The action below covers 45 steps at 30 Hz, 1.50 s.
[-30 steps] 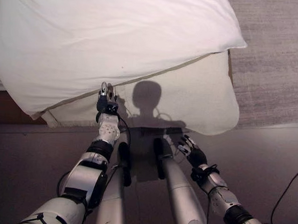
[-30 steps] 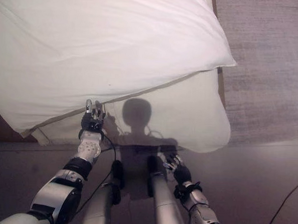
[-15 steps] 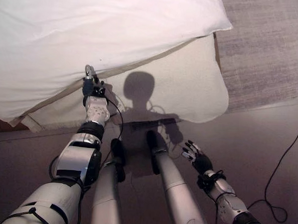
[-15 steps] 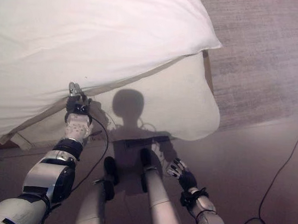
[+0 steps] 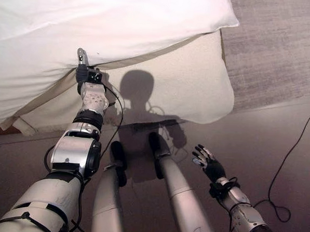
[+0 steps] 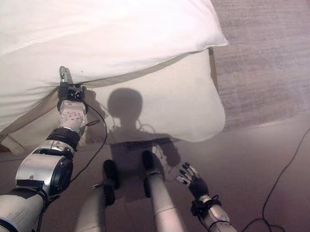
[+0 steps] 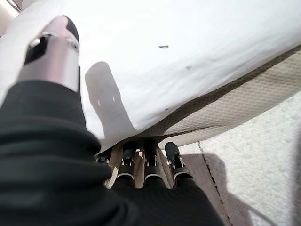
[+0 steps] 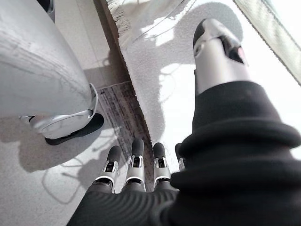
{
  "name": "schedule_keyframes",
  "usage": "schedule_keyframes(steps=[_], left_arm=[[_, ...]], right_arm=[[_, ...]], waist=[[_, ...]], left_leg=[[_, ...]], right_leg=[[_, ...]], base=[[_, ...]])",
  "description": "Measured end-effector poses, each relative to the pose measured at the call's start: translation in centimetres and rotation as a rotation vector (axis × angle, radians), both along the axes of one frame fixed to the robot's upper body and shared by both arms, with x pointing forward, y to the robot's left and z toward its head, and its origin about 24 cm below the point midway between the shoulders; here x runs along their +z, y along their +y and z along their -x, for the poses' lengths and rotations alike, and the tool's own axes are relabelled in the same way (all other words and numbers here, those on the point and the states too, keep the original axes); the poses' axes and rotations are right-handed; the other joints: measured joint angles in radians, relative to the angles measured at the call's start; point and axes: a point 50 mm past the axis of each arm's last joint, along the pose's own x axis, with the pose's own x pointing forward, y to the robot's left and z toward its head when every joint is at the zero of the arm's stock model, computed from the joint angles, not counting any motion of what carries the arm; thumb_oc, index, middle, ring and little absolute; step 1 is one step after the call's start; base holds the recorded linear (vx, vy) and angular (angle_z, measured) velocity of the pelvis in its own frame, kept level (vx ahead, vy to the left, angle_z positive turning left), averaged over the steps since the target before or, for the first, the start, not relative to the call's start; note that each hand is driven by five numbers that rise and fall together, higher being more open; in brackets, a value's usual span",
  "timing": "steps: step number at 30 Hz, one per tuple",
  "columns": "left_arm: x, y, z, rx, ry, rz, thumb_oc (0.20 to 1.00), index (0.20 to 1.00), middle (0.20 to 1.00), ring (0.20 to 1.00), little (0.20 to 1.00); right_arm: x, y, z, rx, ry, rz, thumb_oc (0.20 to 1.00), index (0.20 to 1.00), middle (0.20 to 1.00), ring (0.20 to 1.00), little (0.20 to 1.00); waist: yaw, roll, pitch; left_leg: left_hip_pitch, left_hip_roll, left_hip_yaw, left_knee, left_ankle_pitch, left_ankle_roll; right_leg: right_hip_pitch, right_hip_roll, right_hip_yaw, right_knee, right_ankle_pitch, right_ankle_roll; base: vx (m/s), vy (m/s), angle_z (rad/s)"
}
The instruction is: Make the bed
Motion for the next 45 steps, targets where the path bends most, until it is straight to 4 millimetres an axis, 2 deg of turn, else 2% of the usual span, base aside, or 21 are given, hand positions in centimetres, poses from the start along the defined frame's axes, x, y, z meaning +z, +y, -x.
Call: schedule_keyframes(steps=[1, 2, 3, 4, 10, 14, 19, 23, 26, 27, 28, 30, 32, 35, 37, 39, 40, 41, 44, 45], left_arm=[[0.1, -0.1, 0.0, -0.001, -0.002, -0.002, 0.931, 0.931, 0.931, 0.931, 0.931], [0.1, -0.1, 0.0, -0.001, -0.002, -0.001, 0.564, 0.564, 0.564, 0.564, 0.564], [0.2, -0.1, 0.0, 0.002, -0.001, 0.002, 0.253, 0.253, 0.253, 0.253, 0.253], [0.3, -0.1, 0.0, 0.006, -0.001, 0.004, 0.200, 0.200, 0.200, 0.200, 0.200], [0.5, 0.1, 0.1, 0.028, 0.001, 0.012, 0.200, 0.200, 0.200, 0.200, 0.200], [1.7, -0.3, -0.1, 0.017, -0.026, 0.007, 0.200, 0.200, 0.200, 0.200, 0.200], [3.1, -1.0, -0.1, 0.016, -0.086, -0.009, 0.200, 0.200, 0.200, 0.200, 0.200], [4.4, -2.8, 0.0, -0.020, -0.158, -0.007, 0.200, 0.200, 0.200, 0.200, 0.200], [4.6, -4.4, 0.0, -0.053, -0.178, -0.014, 0.200, 0.200, 0.200, 0.200, 0.200], [5.0, -4.5, 0.3, -0.055, -0.214, -0.004, 0.200, 0.200, 0.200, 0.200, 0.200], [5.7, -5.6, 0.8, -0.079, -0.275, 0.007, 0.200, 0.200, 0.200, 0.200, 0.200], [6.2, -7.3, 1.7, -0.120, -0.361, 0.020, 0.200, 0.200, 0.200, 0.200, 0.200], [6.1, -7.7, 2.0, -0.134, -0.382, 0.031, 0.200, 0.200, 0.200, 0.200, 0.200], [4.9, -8.7, 3.4, -0.167, -0.429, 0.072, 0.200, 0.200, 0.200, 0.200, 0.200], [4.6, -9.0, 3.7, -0.172, -0.443, 0.069, 0.200, 0.200, 0.200, 0.200, 0.200], [4.4, -9.0, 4.1, -0.181, -0.460, 0.063, 0.200, 0.200, 0.200, 0.200, 0.200], [4.2, -9.0, 4.4, -0.185, -0.468, 0.067, 0.200, 0.200, 0.200, 0.200, 0.200], [4.1, -9.1, 4.8, -0.195, -0.484, 0.069, 0.200, 0.200, 0.200, 0.200, 0.200], [3.7, -9.1, 5.5, -0.207, -0.499, 0.065, 0.200, 0.200, 0.200, 0.200, 0.200], [3.7, -9.0, 5.6, -0.201, -0.503, 0.063, 0.200, 0.200, 0.200, 0.200, 0.200]], right_arm=[[0.0, 0.1, 0.0, 0.001, 0.000, -0.001, 1.000, 1.000, 1.000, 1.000, 1.000], [0.0, 0.1, 0.0, 0.002, 0.000, -0.002, 1.000, 1.000, 1.000, 1.000, 1.000], [0.0, 0.1, 0.0, 0.002, 0.000, -0.002, 1.000, 1.000, 1.000, 1.000, 1.000], [0.0, 0.1, 0.0, 0.002, 0.001, -0.002, 1.000, 1.000, 1.000, 1.000, 1.000], [0.0, 0.1, 0.0, 0.001, 0.001, -0.004, 1.000, 1.000, 1.000, 1.000, 1.000], [-0.1, 0.3, 0.1, 0.001, 0.005, -0.006, 1.000, 1.000, 1.000, 1.000, 1.000], [-0.1, 0.3, 0.0, 0.000, 0.004, -0.008, 1.000, 1.000, 1.000, 1.000, 1.000], [-0.1, 0.4, 0.0, -0.006, 0.005, -0.009, 1.000, 1.000, 1.000, 1.000, 1.000], [0.0, 0.7, -0.2, -0.002, -0.001, -0.017, 1.000, 1.000, 1.000, 1.000, 1.000], [-0.1, 0.9, -0.1, 0.002, 0.003, -0.016, 1.000, 1.000, 1.000, 1.000, 1.000], [0.0, 1.3, -0.3, 0.009, -0.002, -0.019, 1.000, 1.000, 1.000, 1.000, 1.000], [0.6, 2.2, -1.1, 0.016, -0.026, -0.042, 1.000, 1.000, 1.000, 1.000, 1.000], [1.1, 3.1, -1.6, 0.037, -0.040, -0.062, 1.000, 1.000, 1.000, 1.000, 1.000], [3.6, 6.1, -4.0, 0.088, -0.115, -0.150, 1.000, 1.000, 1.000, 1.000, 1.000], [4.5, 6.9, -4.7, 0.086, -0.144, -0.186, 1.000, 1.000, 1.000, 1.000, 1.000], [5.5, 8.0, -5.5, 0.109, -0.161, -0.224, 1.000, 1.000, 1.000, 1.000, 1.000], [6.3, 8.8, -6.0, 0.127, -0.174, -0.245, 1.000, 1.000, 1.000, 1.000, 1.000], [7.0, 9.2, -6.6, 0.136, -0.182, -0.269, 1.000, 1.000, 1.000, 1.000, 1.000], [9.8, 11.0, -8.0, 0.165, -0.247, -0.351, 1.000, 1.000, 1.000, 1.000, 1.000], [10.1, 11.3, -8.1, 0.166, -0.244, -0.375, 1.000, 1.000, 1.000, 1.000, 1.000]], waist=[[0.000, 0.000, 0.000], [0.000, 0.000, 0.000], [0.001, 0.000, 0.000], [0.001, 0.000, 0.000], [0.008, 0.000, 0.000], [0.030, 0.001, 0.000], [0.030, 0.001, -0.001], [0.047, 0.002, -0.001], [0.056, 0.002, 0.000], [0.056, 0.002, 0.000], [0.066, 0.002, 0.000], [0.081, 0.003, 0.000], [0.085, 0.004, 0.000], [0.109, 0.008, 0.002], [0.110, 0.008, 0.002], [0.134, 0.011, 0.002], [0.146, 0.017, 0.004], [0.136, 0.017, 0.005], [0.167, 0.026, 0.008], [0.168, 0.027, 0.009]], left_leg=[[-0.002, -0.002, 0.000, 0.001, 0.000, 0.000], [-0.002, -0.002, 0.001, 0.001, 0.000, 0.000], [-0.002, -0.003, 0.003, 0.001, 0.000, 0.000], [-0.002, -0.003, 0.003, 0.001, 0.000, 0.000], [0.002, -0.005, 0.006, -0.002, 0.002, 0.003], [0.019, -0.006, 0.016, -0.012, 0.004, 0.005], [0.050, -0.015, 0.017, -0.037, 0.009, 0.011], [0.055, -0.024, 0.018, -0.054, 0.017, 0.020], [0.070, -0.032, 0.015, -0.061, 0.020, 0.023], [0.071, -0.037, 0.012, -0.066, 0.021, 0.025], [0.074, -0.041, 0.011, -0.070, 0.024, 0.028], [0.084, -0.047, 0.011, -0.074, 0.023, 0.029], [0.090, -0.052, 0.005, -0.077, 0.024, 0.030], [0.112, -0.064, -0.004, -0.092, 0.026, 0.033], [0.117, -0.068, -0.005, -0.098, 0.034, 0.038], [0.121, -0.075, -0.013, -0.102, 0.036, 0.039], [0.122, -0.077, -0.016, -0.104, 0.037, 0.040], [0.121, -0.080, -0.022, -0.102, 0.037, 0.040], [0.122, -0.085, -0.032, -0.105, 0.043, 0.042], [0.122, -0.088, -0.037, -0.103, 0.045, 0.043]], right_leg=[[-0.002, -0.002, 0.001, 0.000, 0.001, 0.001], [-0.002, -0.002, 0.002, 0.000, 0.001, 0.002], [-0.002, -0.003, 0.004, -0.001, 0.002, 0.003], [-0.002, -0.003, 0.004, -0.001, 0.002, 0.004], [-0.001, -0.006, 0.005, 0.001, 0.003, 0.004], [0.009, -0.008, 0.011, 0.002, 0.005, 0.002], [0.036, -0.017, 0.010, -0.007, 0.004, 0.003], [0.040, -0.026, 0.007, -0.012, 0.004, 0.003], [0.054, -0.036, 0.000, -0.012, 0.006, 0.001], [0.056, -0.039, 0.001, -0.013, 0.006, 0.001], [0.060, -0.043, -0.002, -0.014, 0.004, 0.004], [0.066, -0.048, 0.000, -0.014, 0.003, 0.006], [0.073, -0.051, -0.002, -0.013, 0.000, 0.009], [0.098, -0.061, -0.013, -0.014, -0.005, 0.016], [0.101, -0.068, -0.012, -0.015, -0.007, 0.015], [0.106, -0.074, -0.025, -0.013, -0.008, 0.016], [0.110, -0.076, -0.029, -0.014, -0.009, 0.016], [0.111, -0.076, -0.027, -0.012, -0.011, 0.017], [0.116, -0.081, -0.033, -0.012, -0.015, 0.017], [0.117, -0.085, -0.038, -0.010, -0.017, 0.017]], base=[[0.00, 0.000, 0.00], [0.00, 0.000, 0.00], [0.00, 0.000, 0.00], [0.00, 0.000, 0.00], [0.00, 0.000, 0.00], [0.00, 0.000, -0.02], [0.01, -0.001, 0.02], [0.00, -0.013, 0.05], [0.01, -0.011, 0.10], [0.01, -0.005, 0.10], [0.01, -0.002, 0.08], [0.00, -0.001, 0.03], [0.01, -0.001, 0.08], [0.01, -0.017, 0.10], [0.00, -0.007, 0.16], [0.00, 0.009, 0.08], [0.00, 0.019, 0.09], [0.00, 0.009, 0.15], [0.01, 0.007, 0.15], [0.01, 0.004, 0.21]])
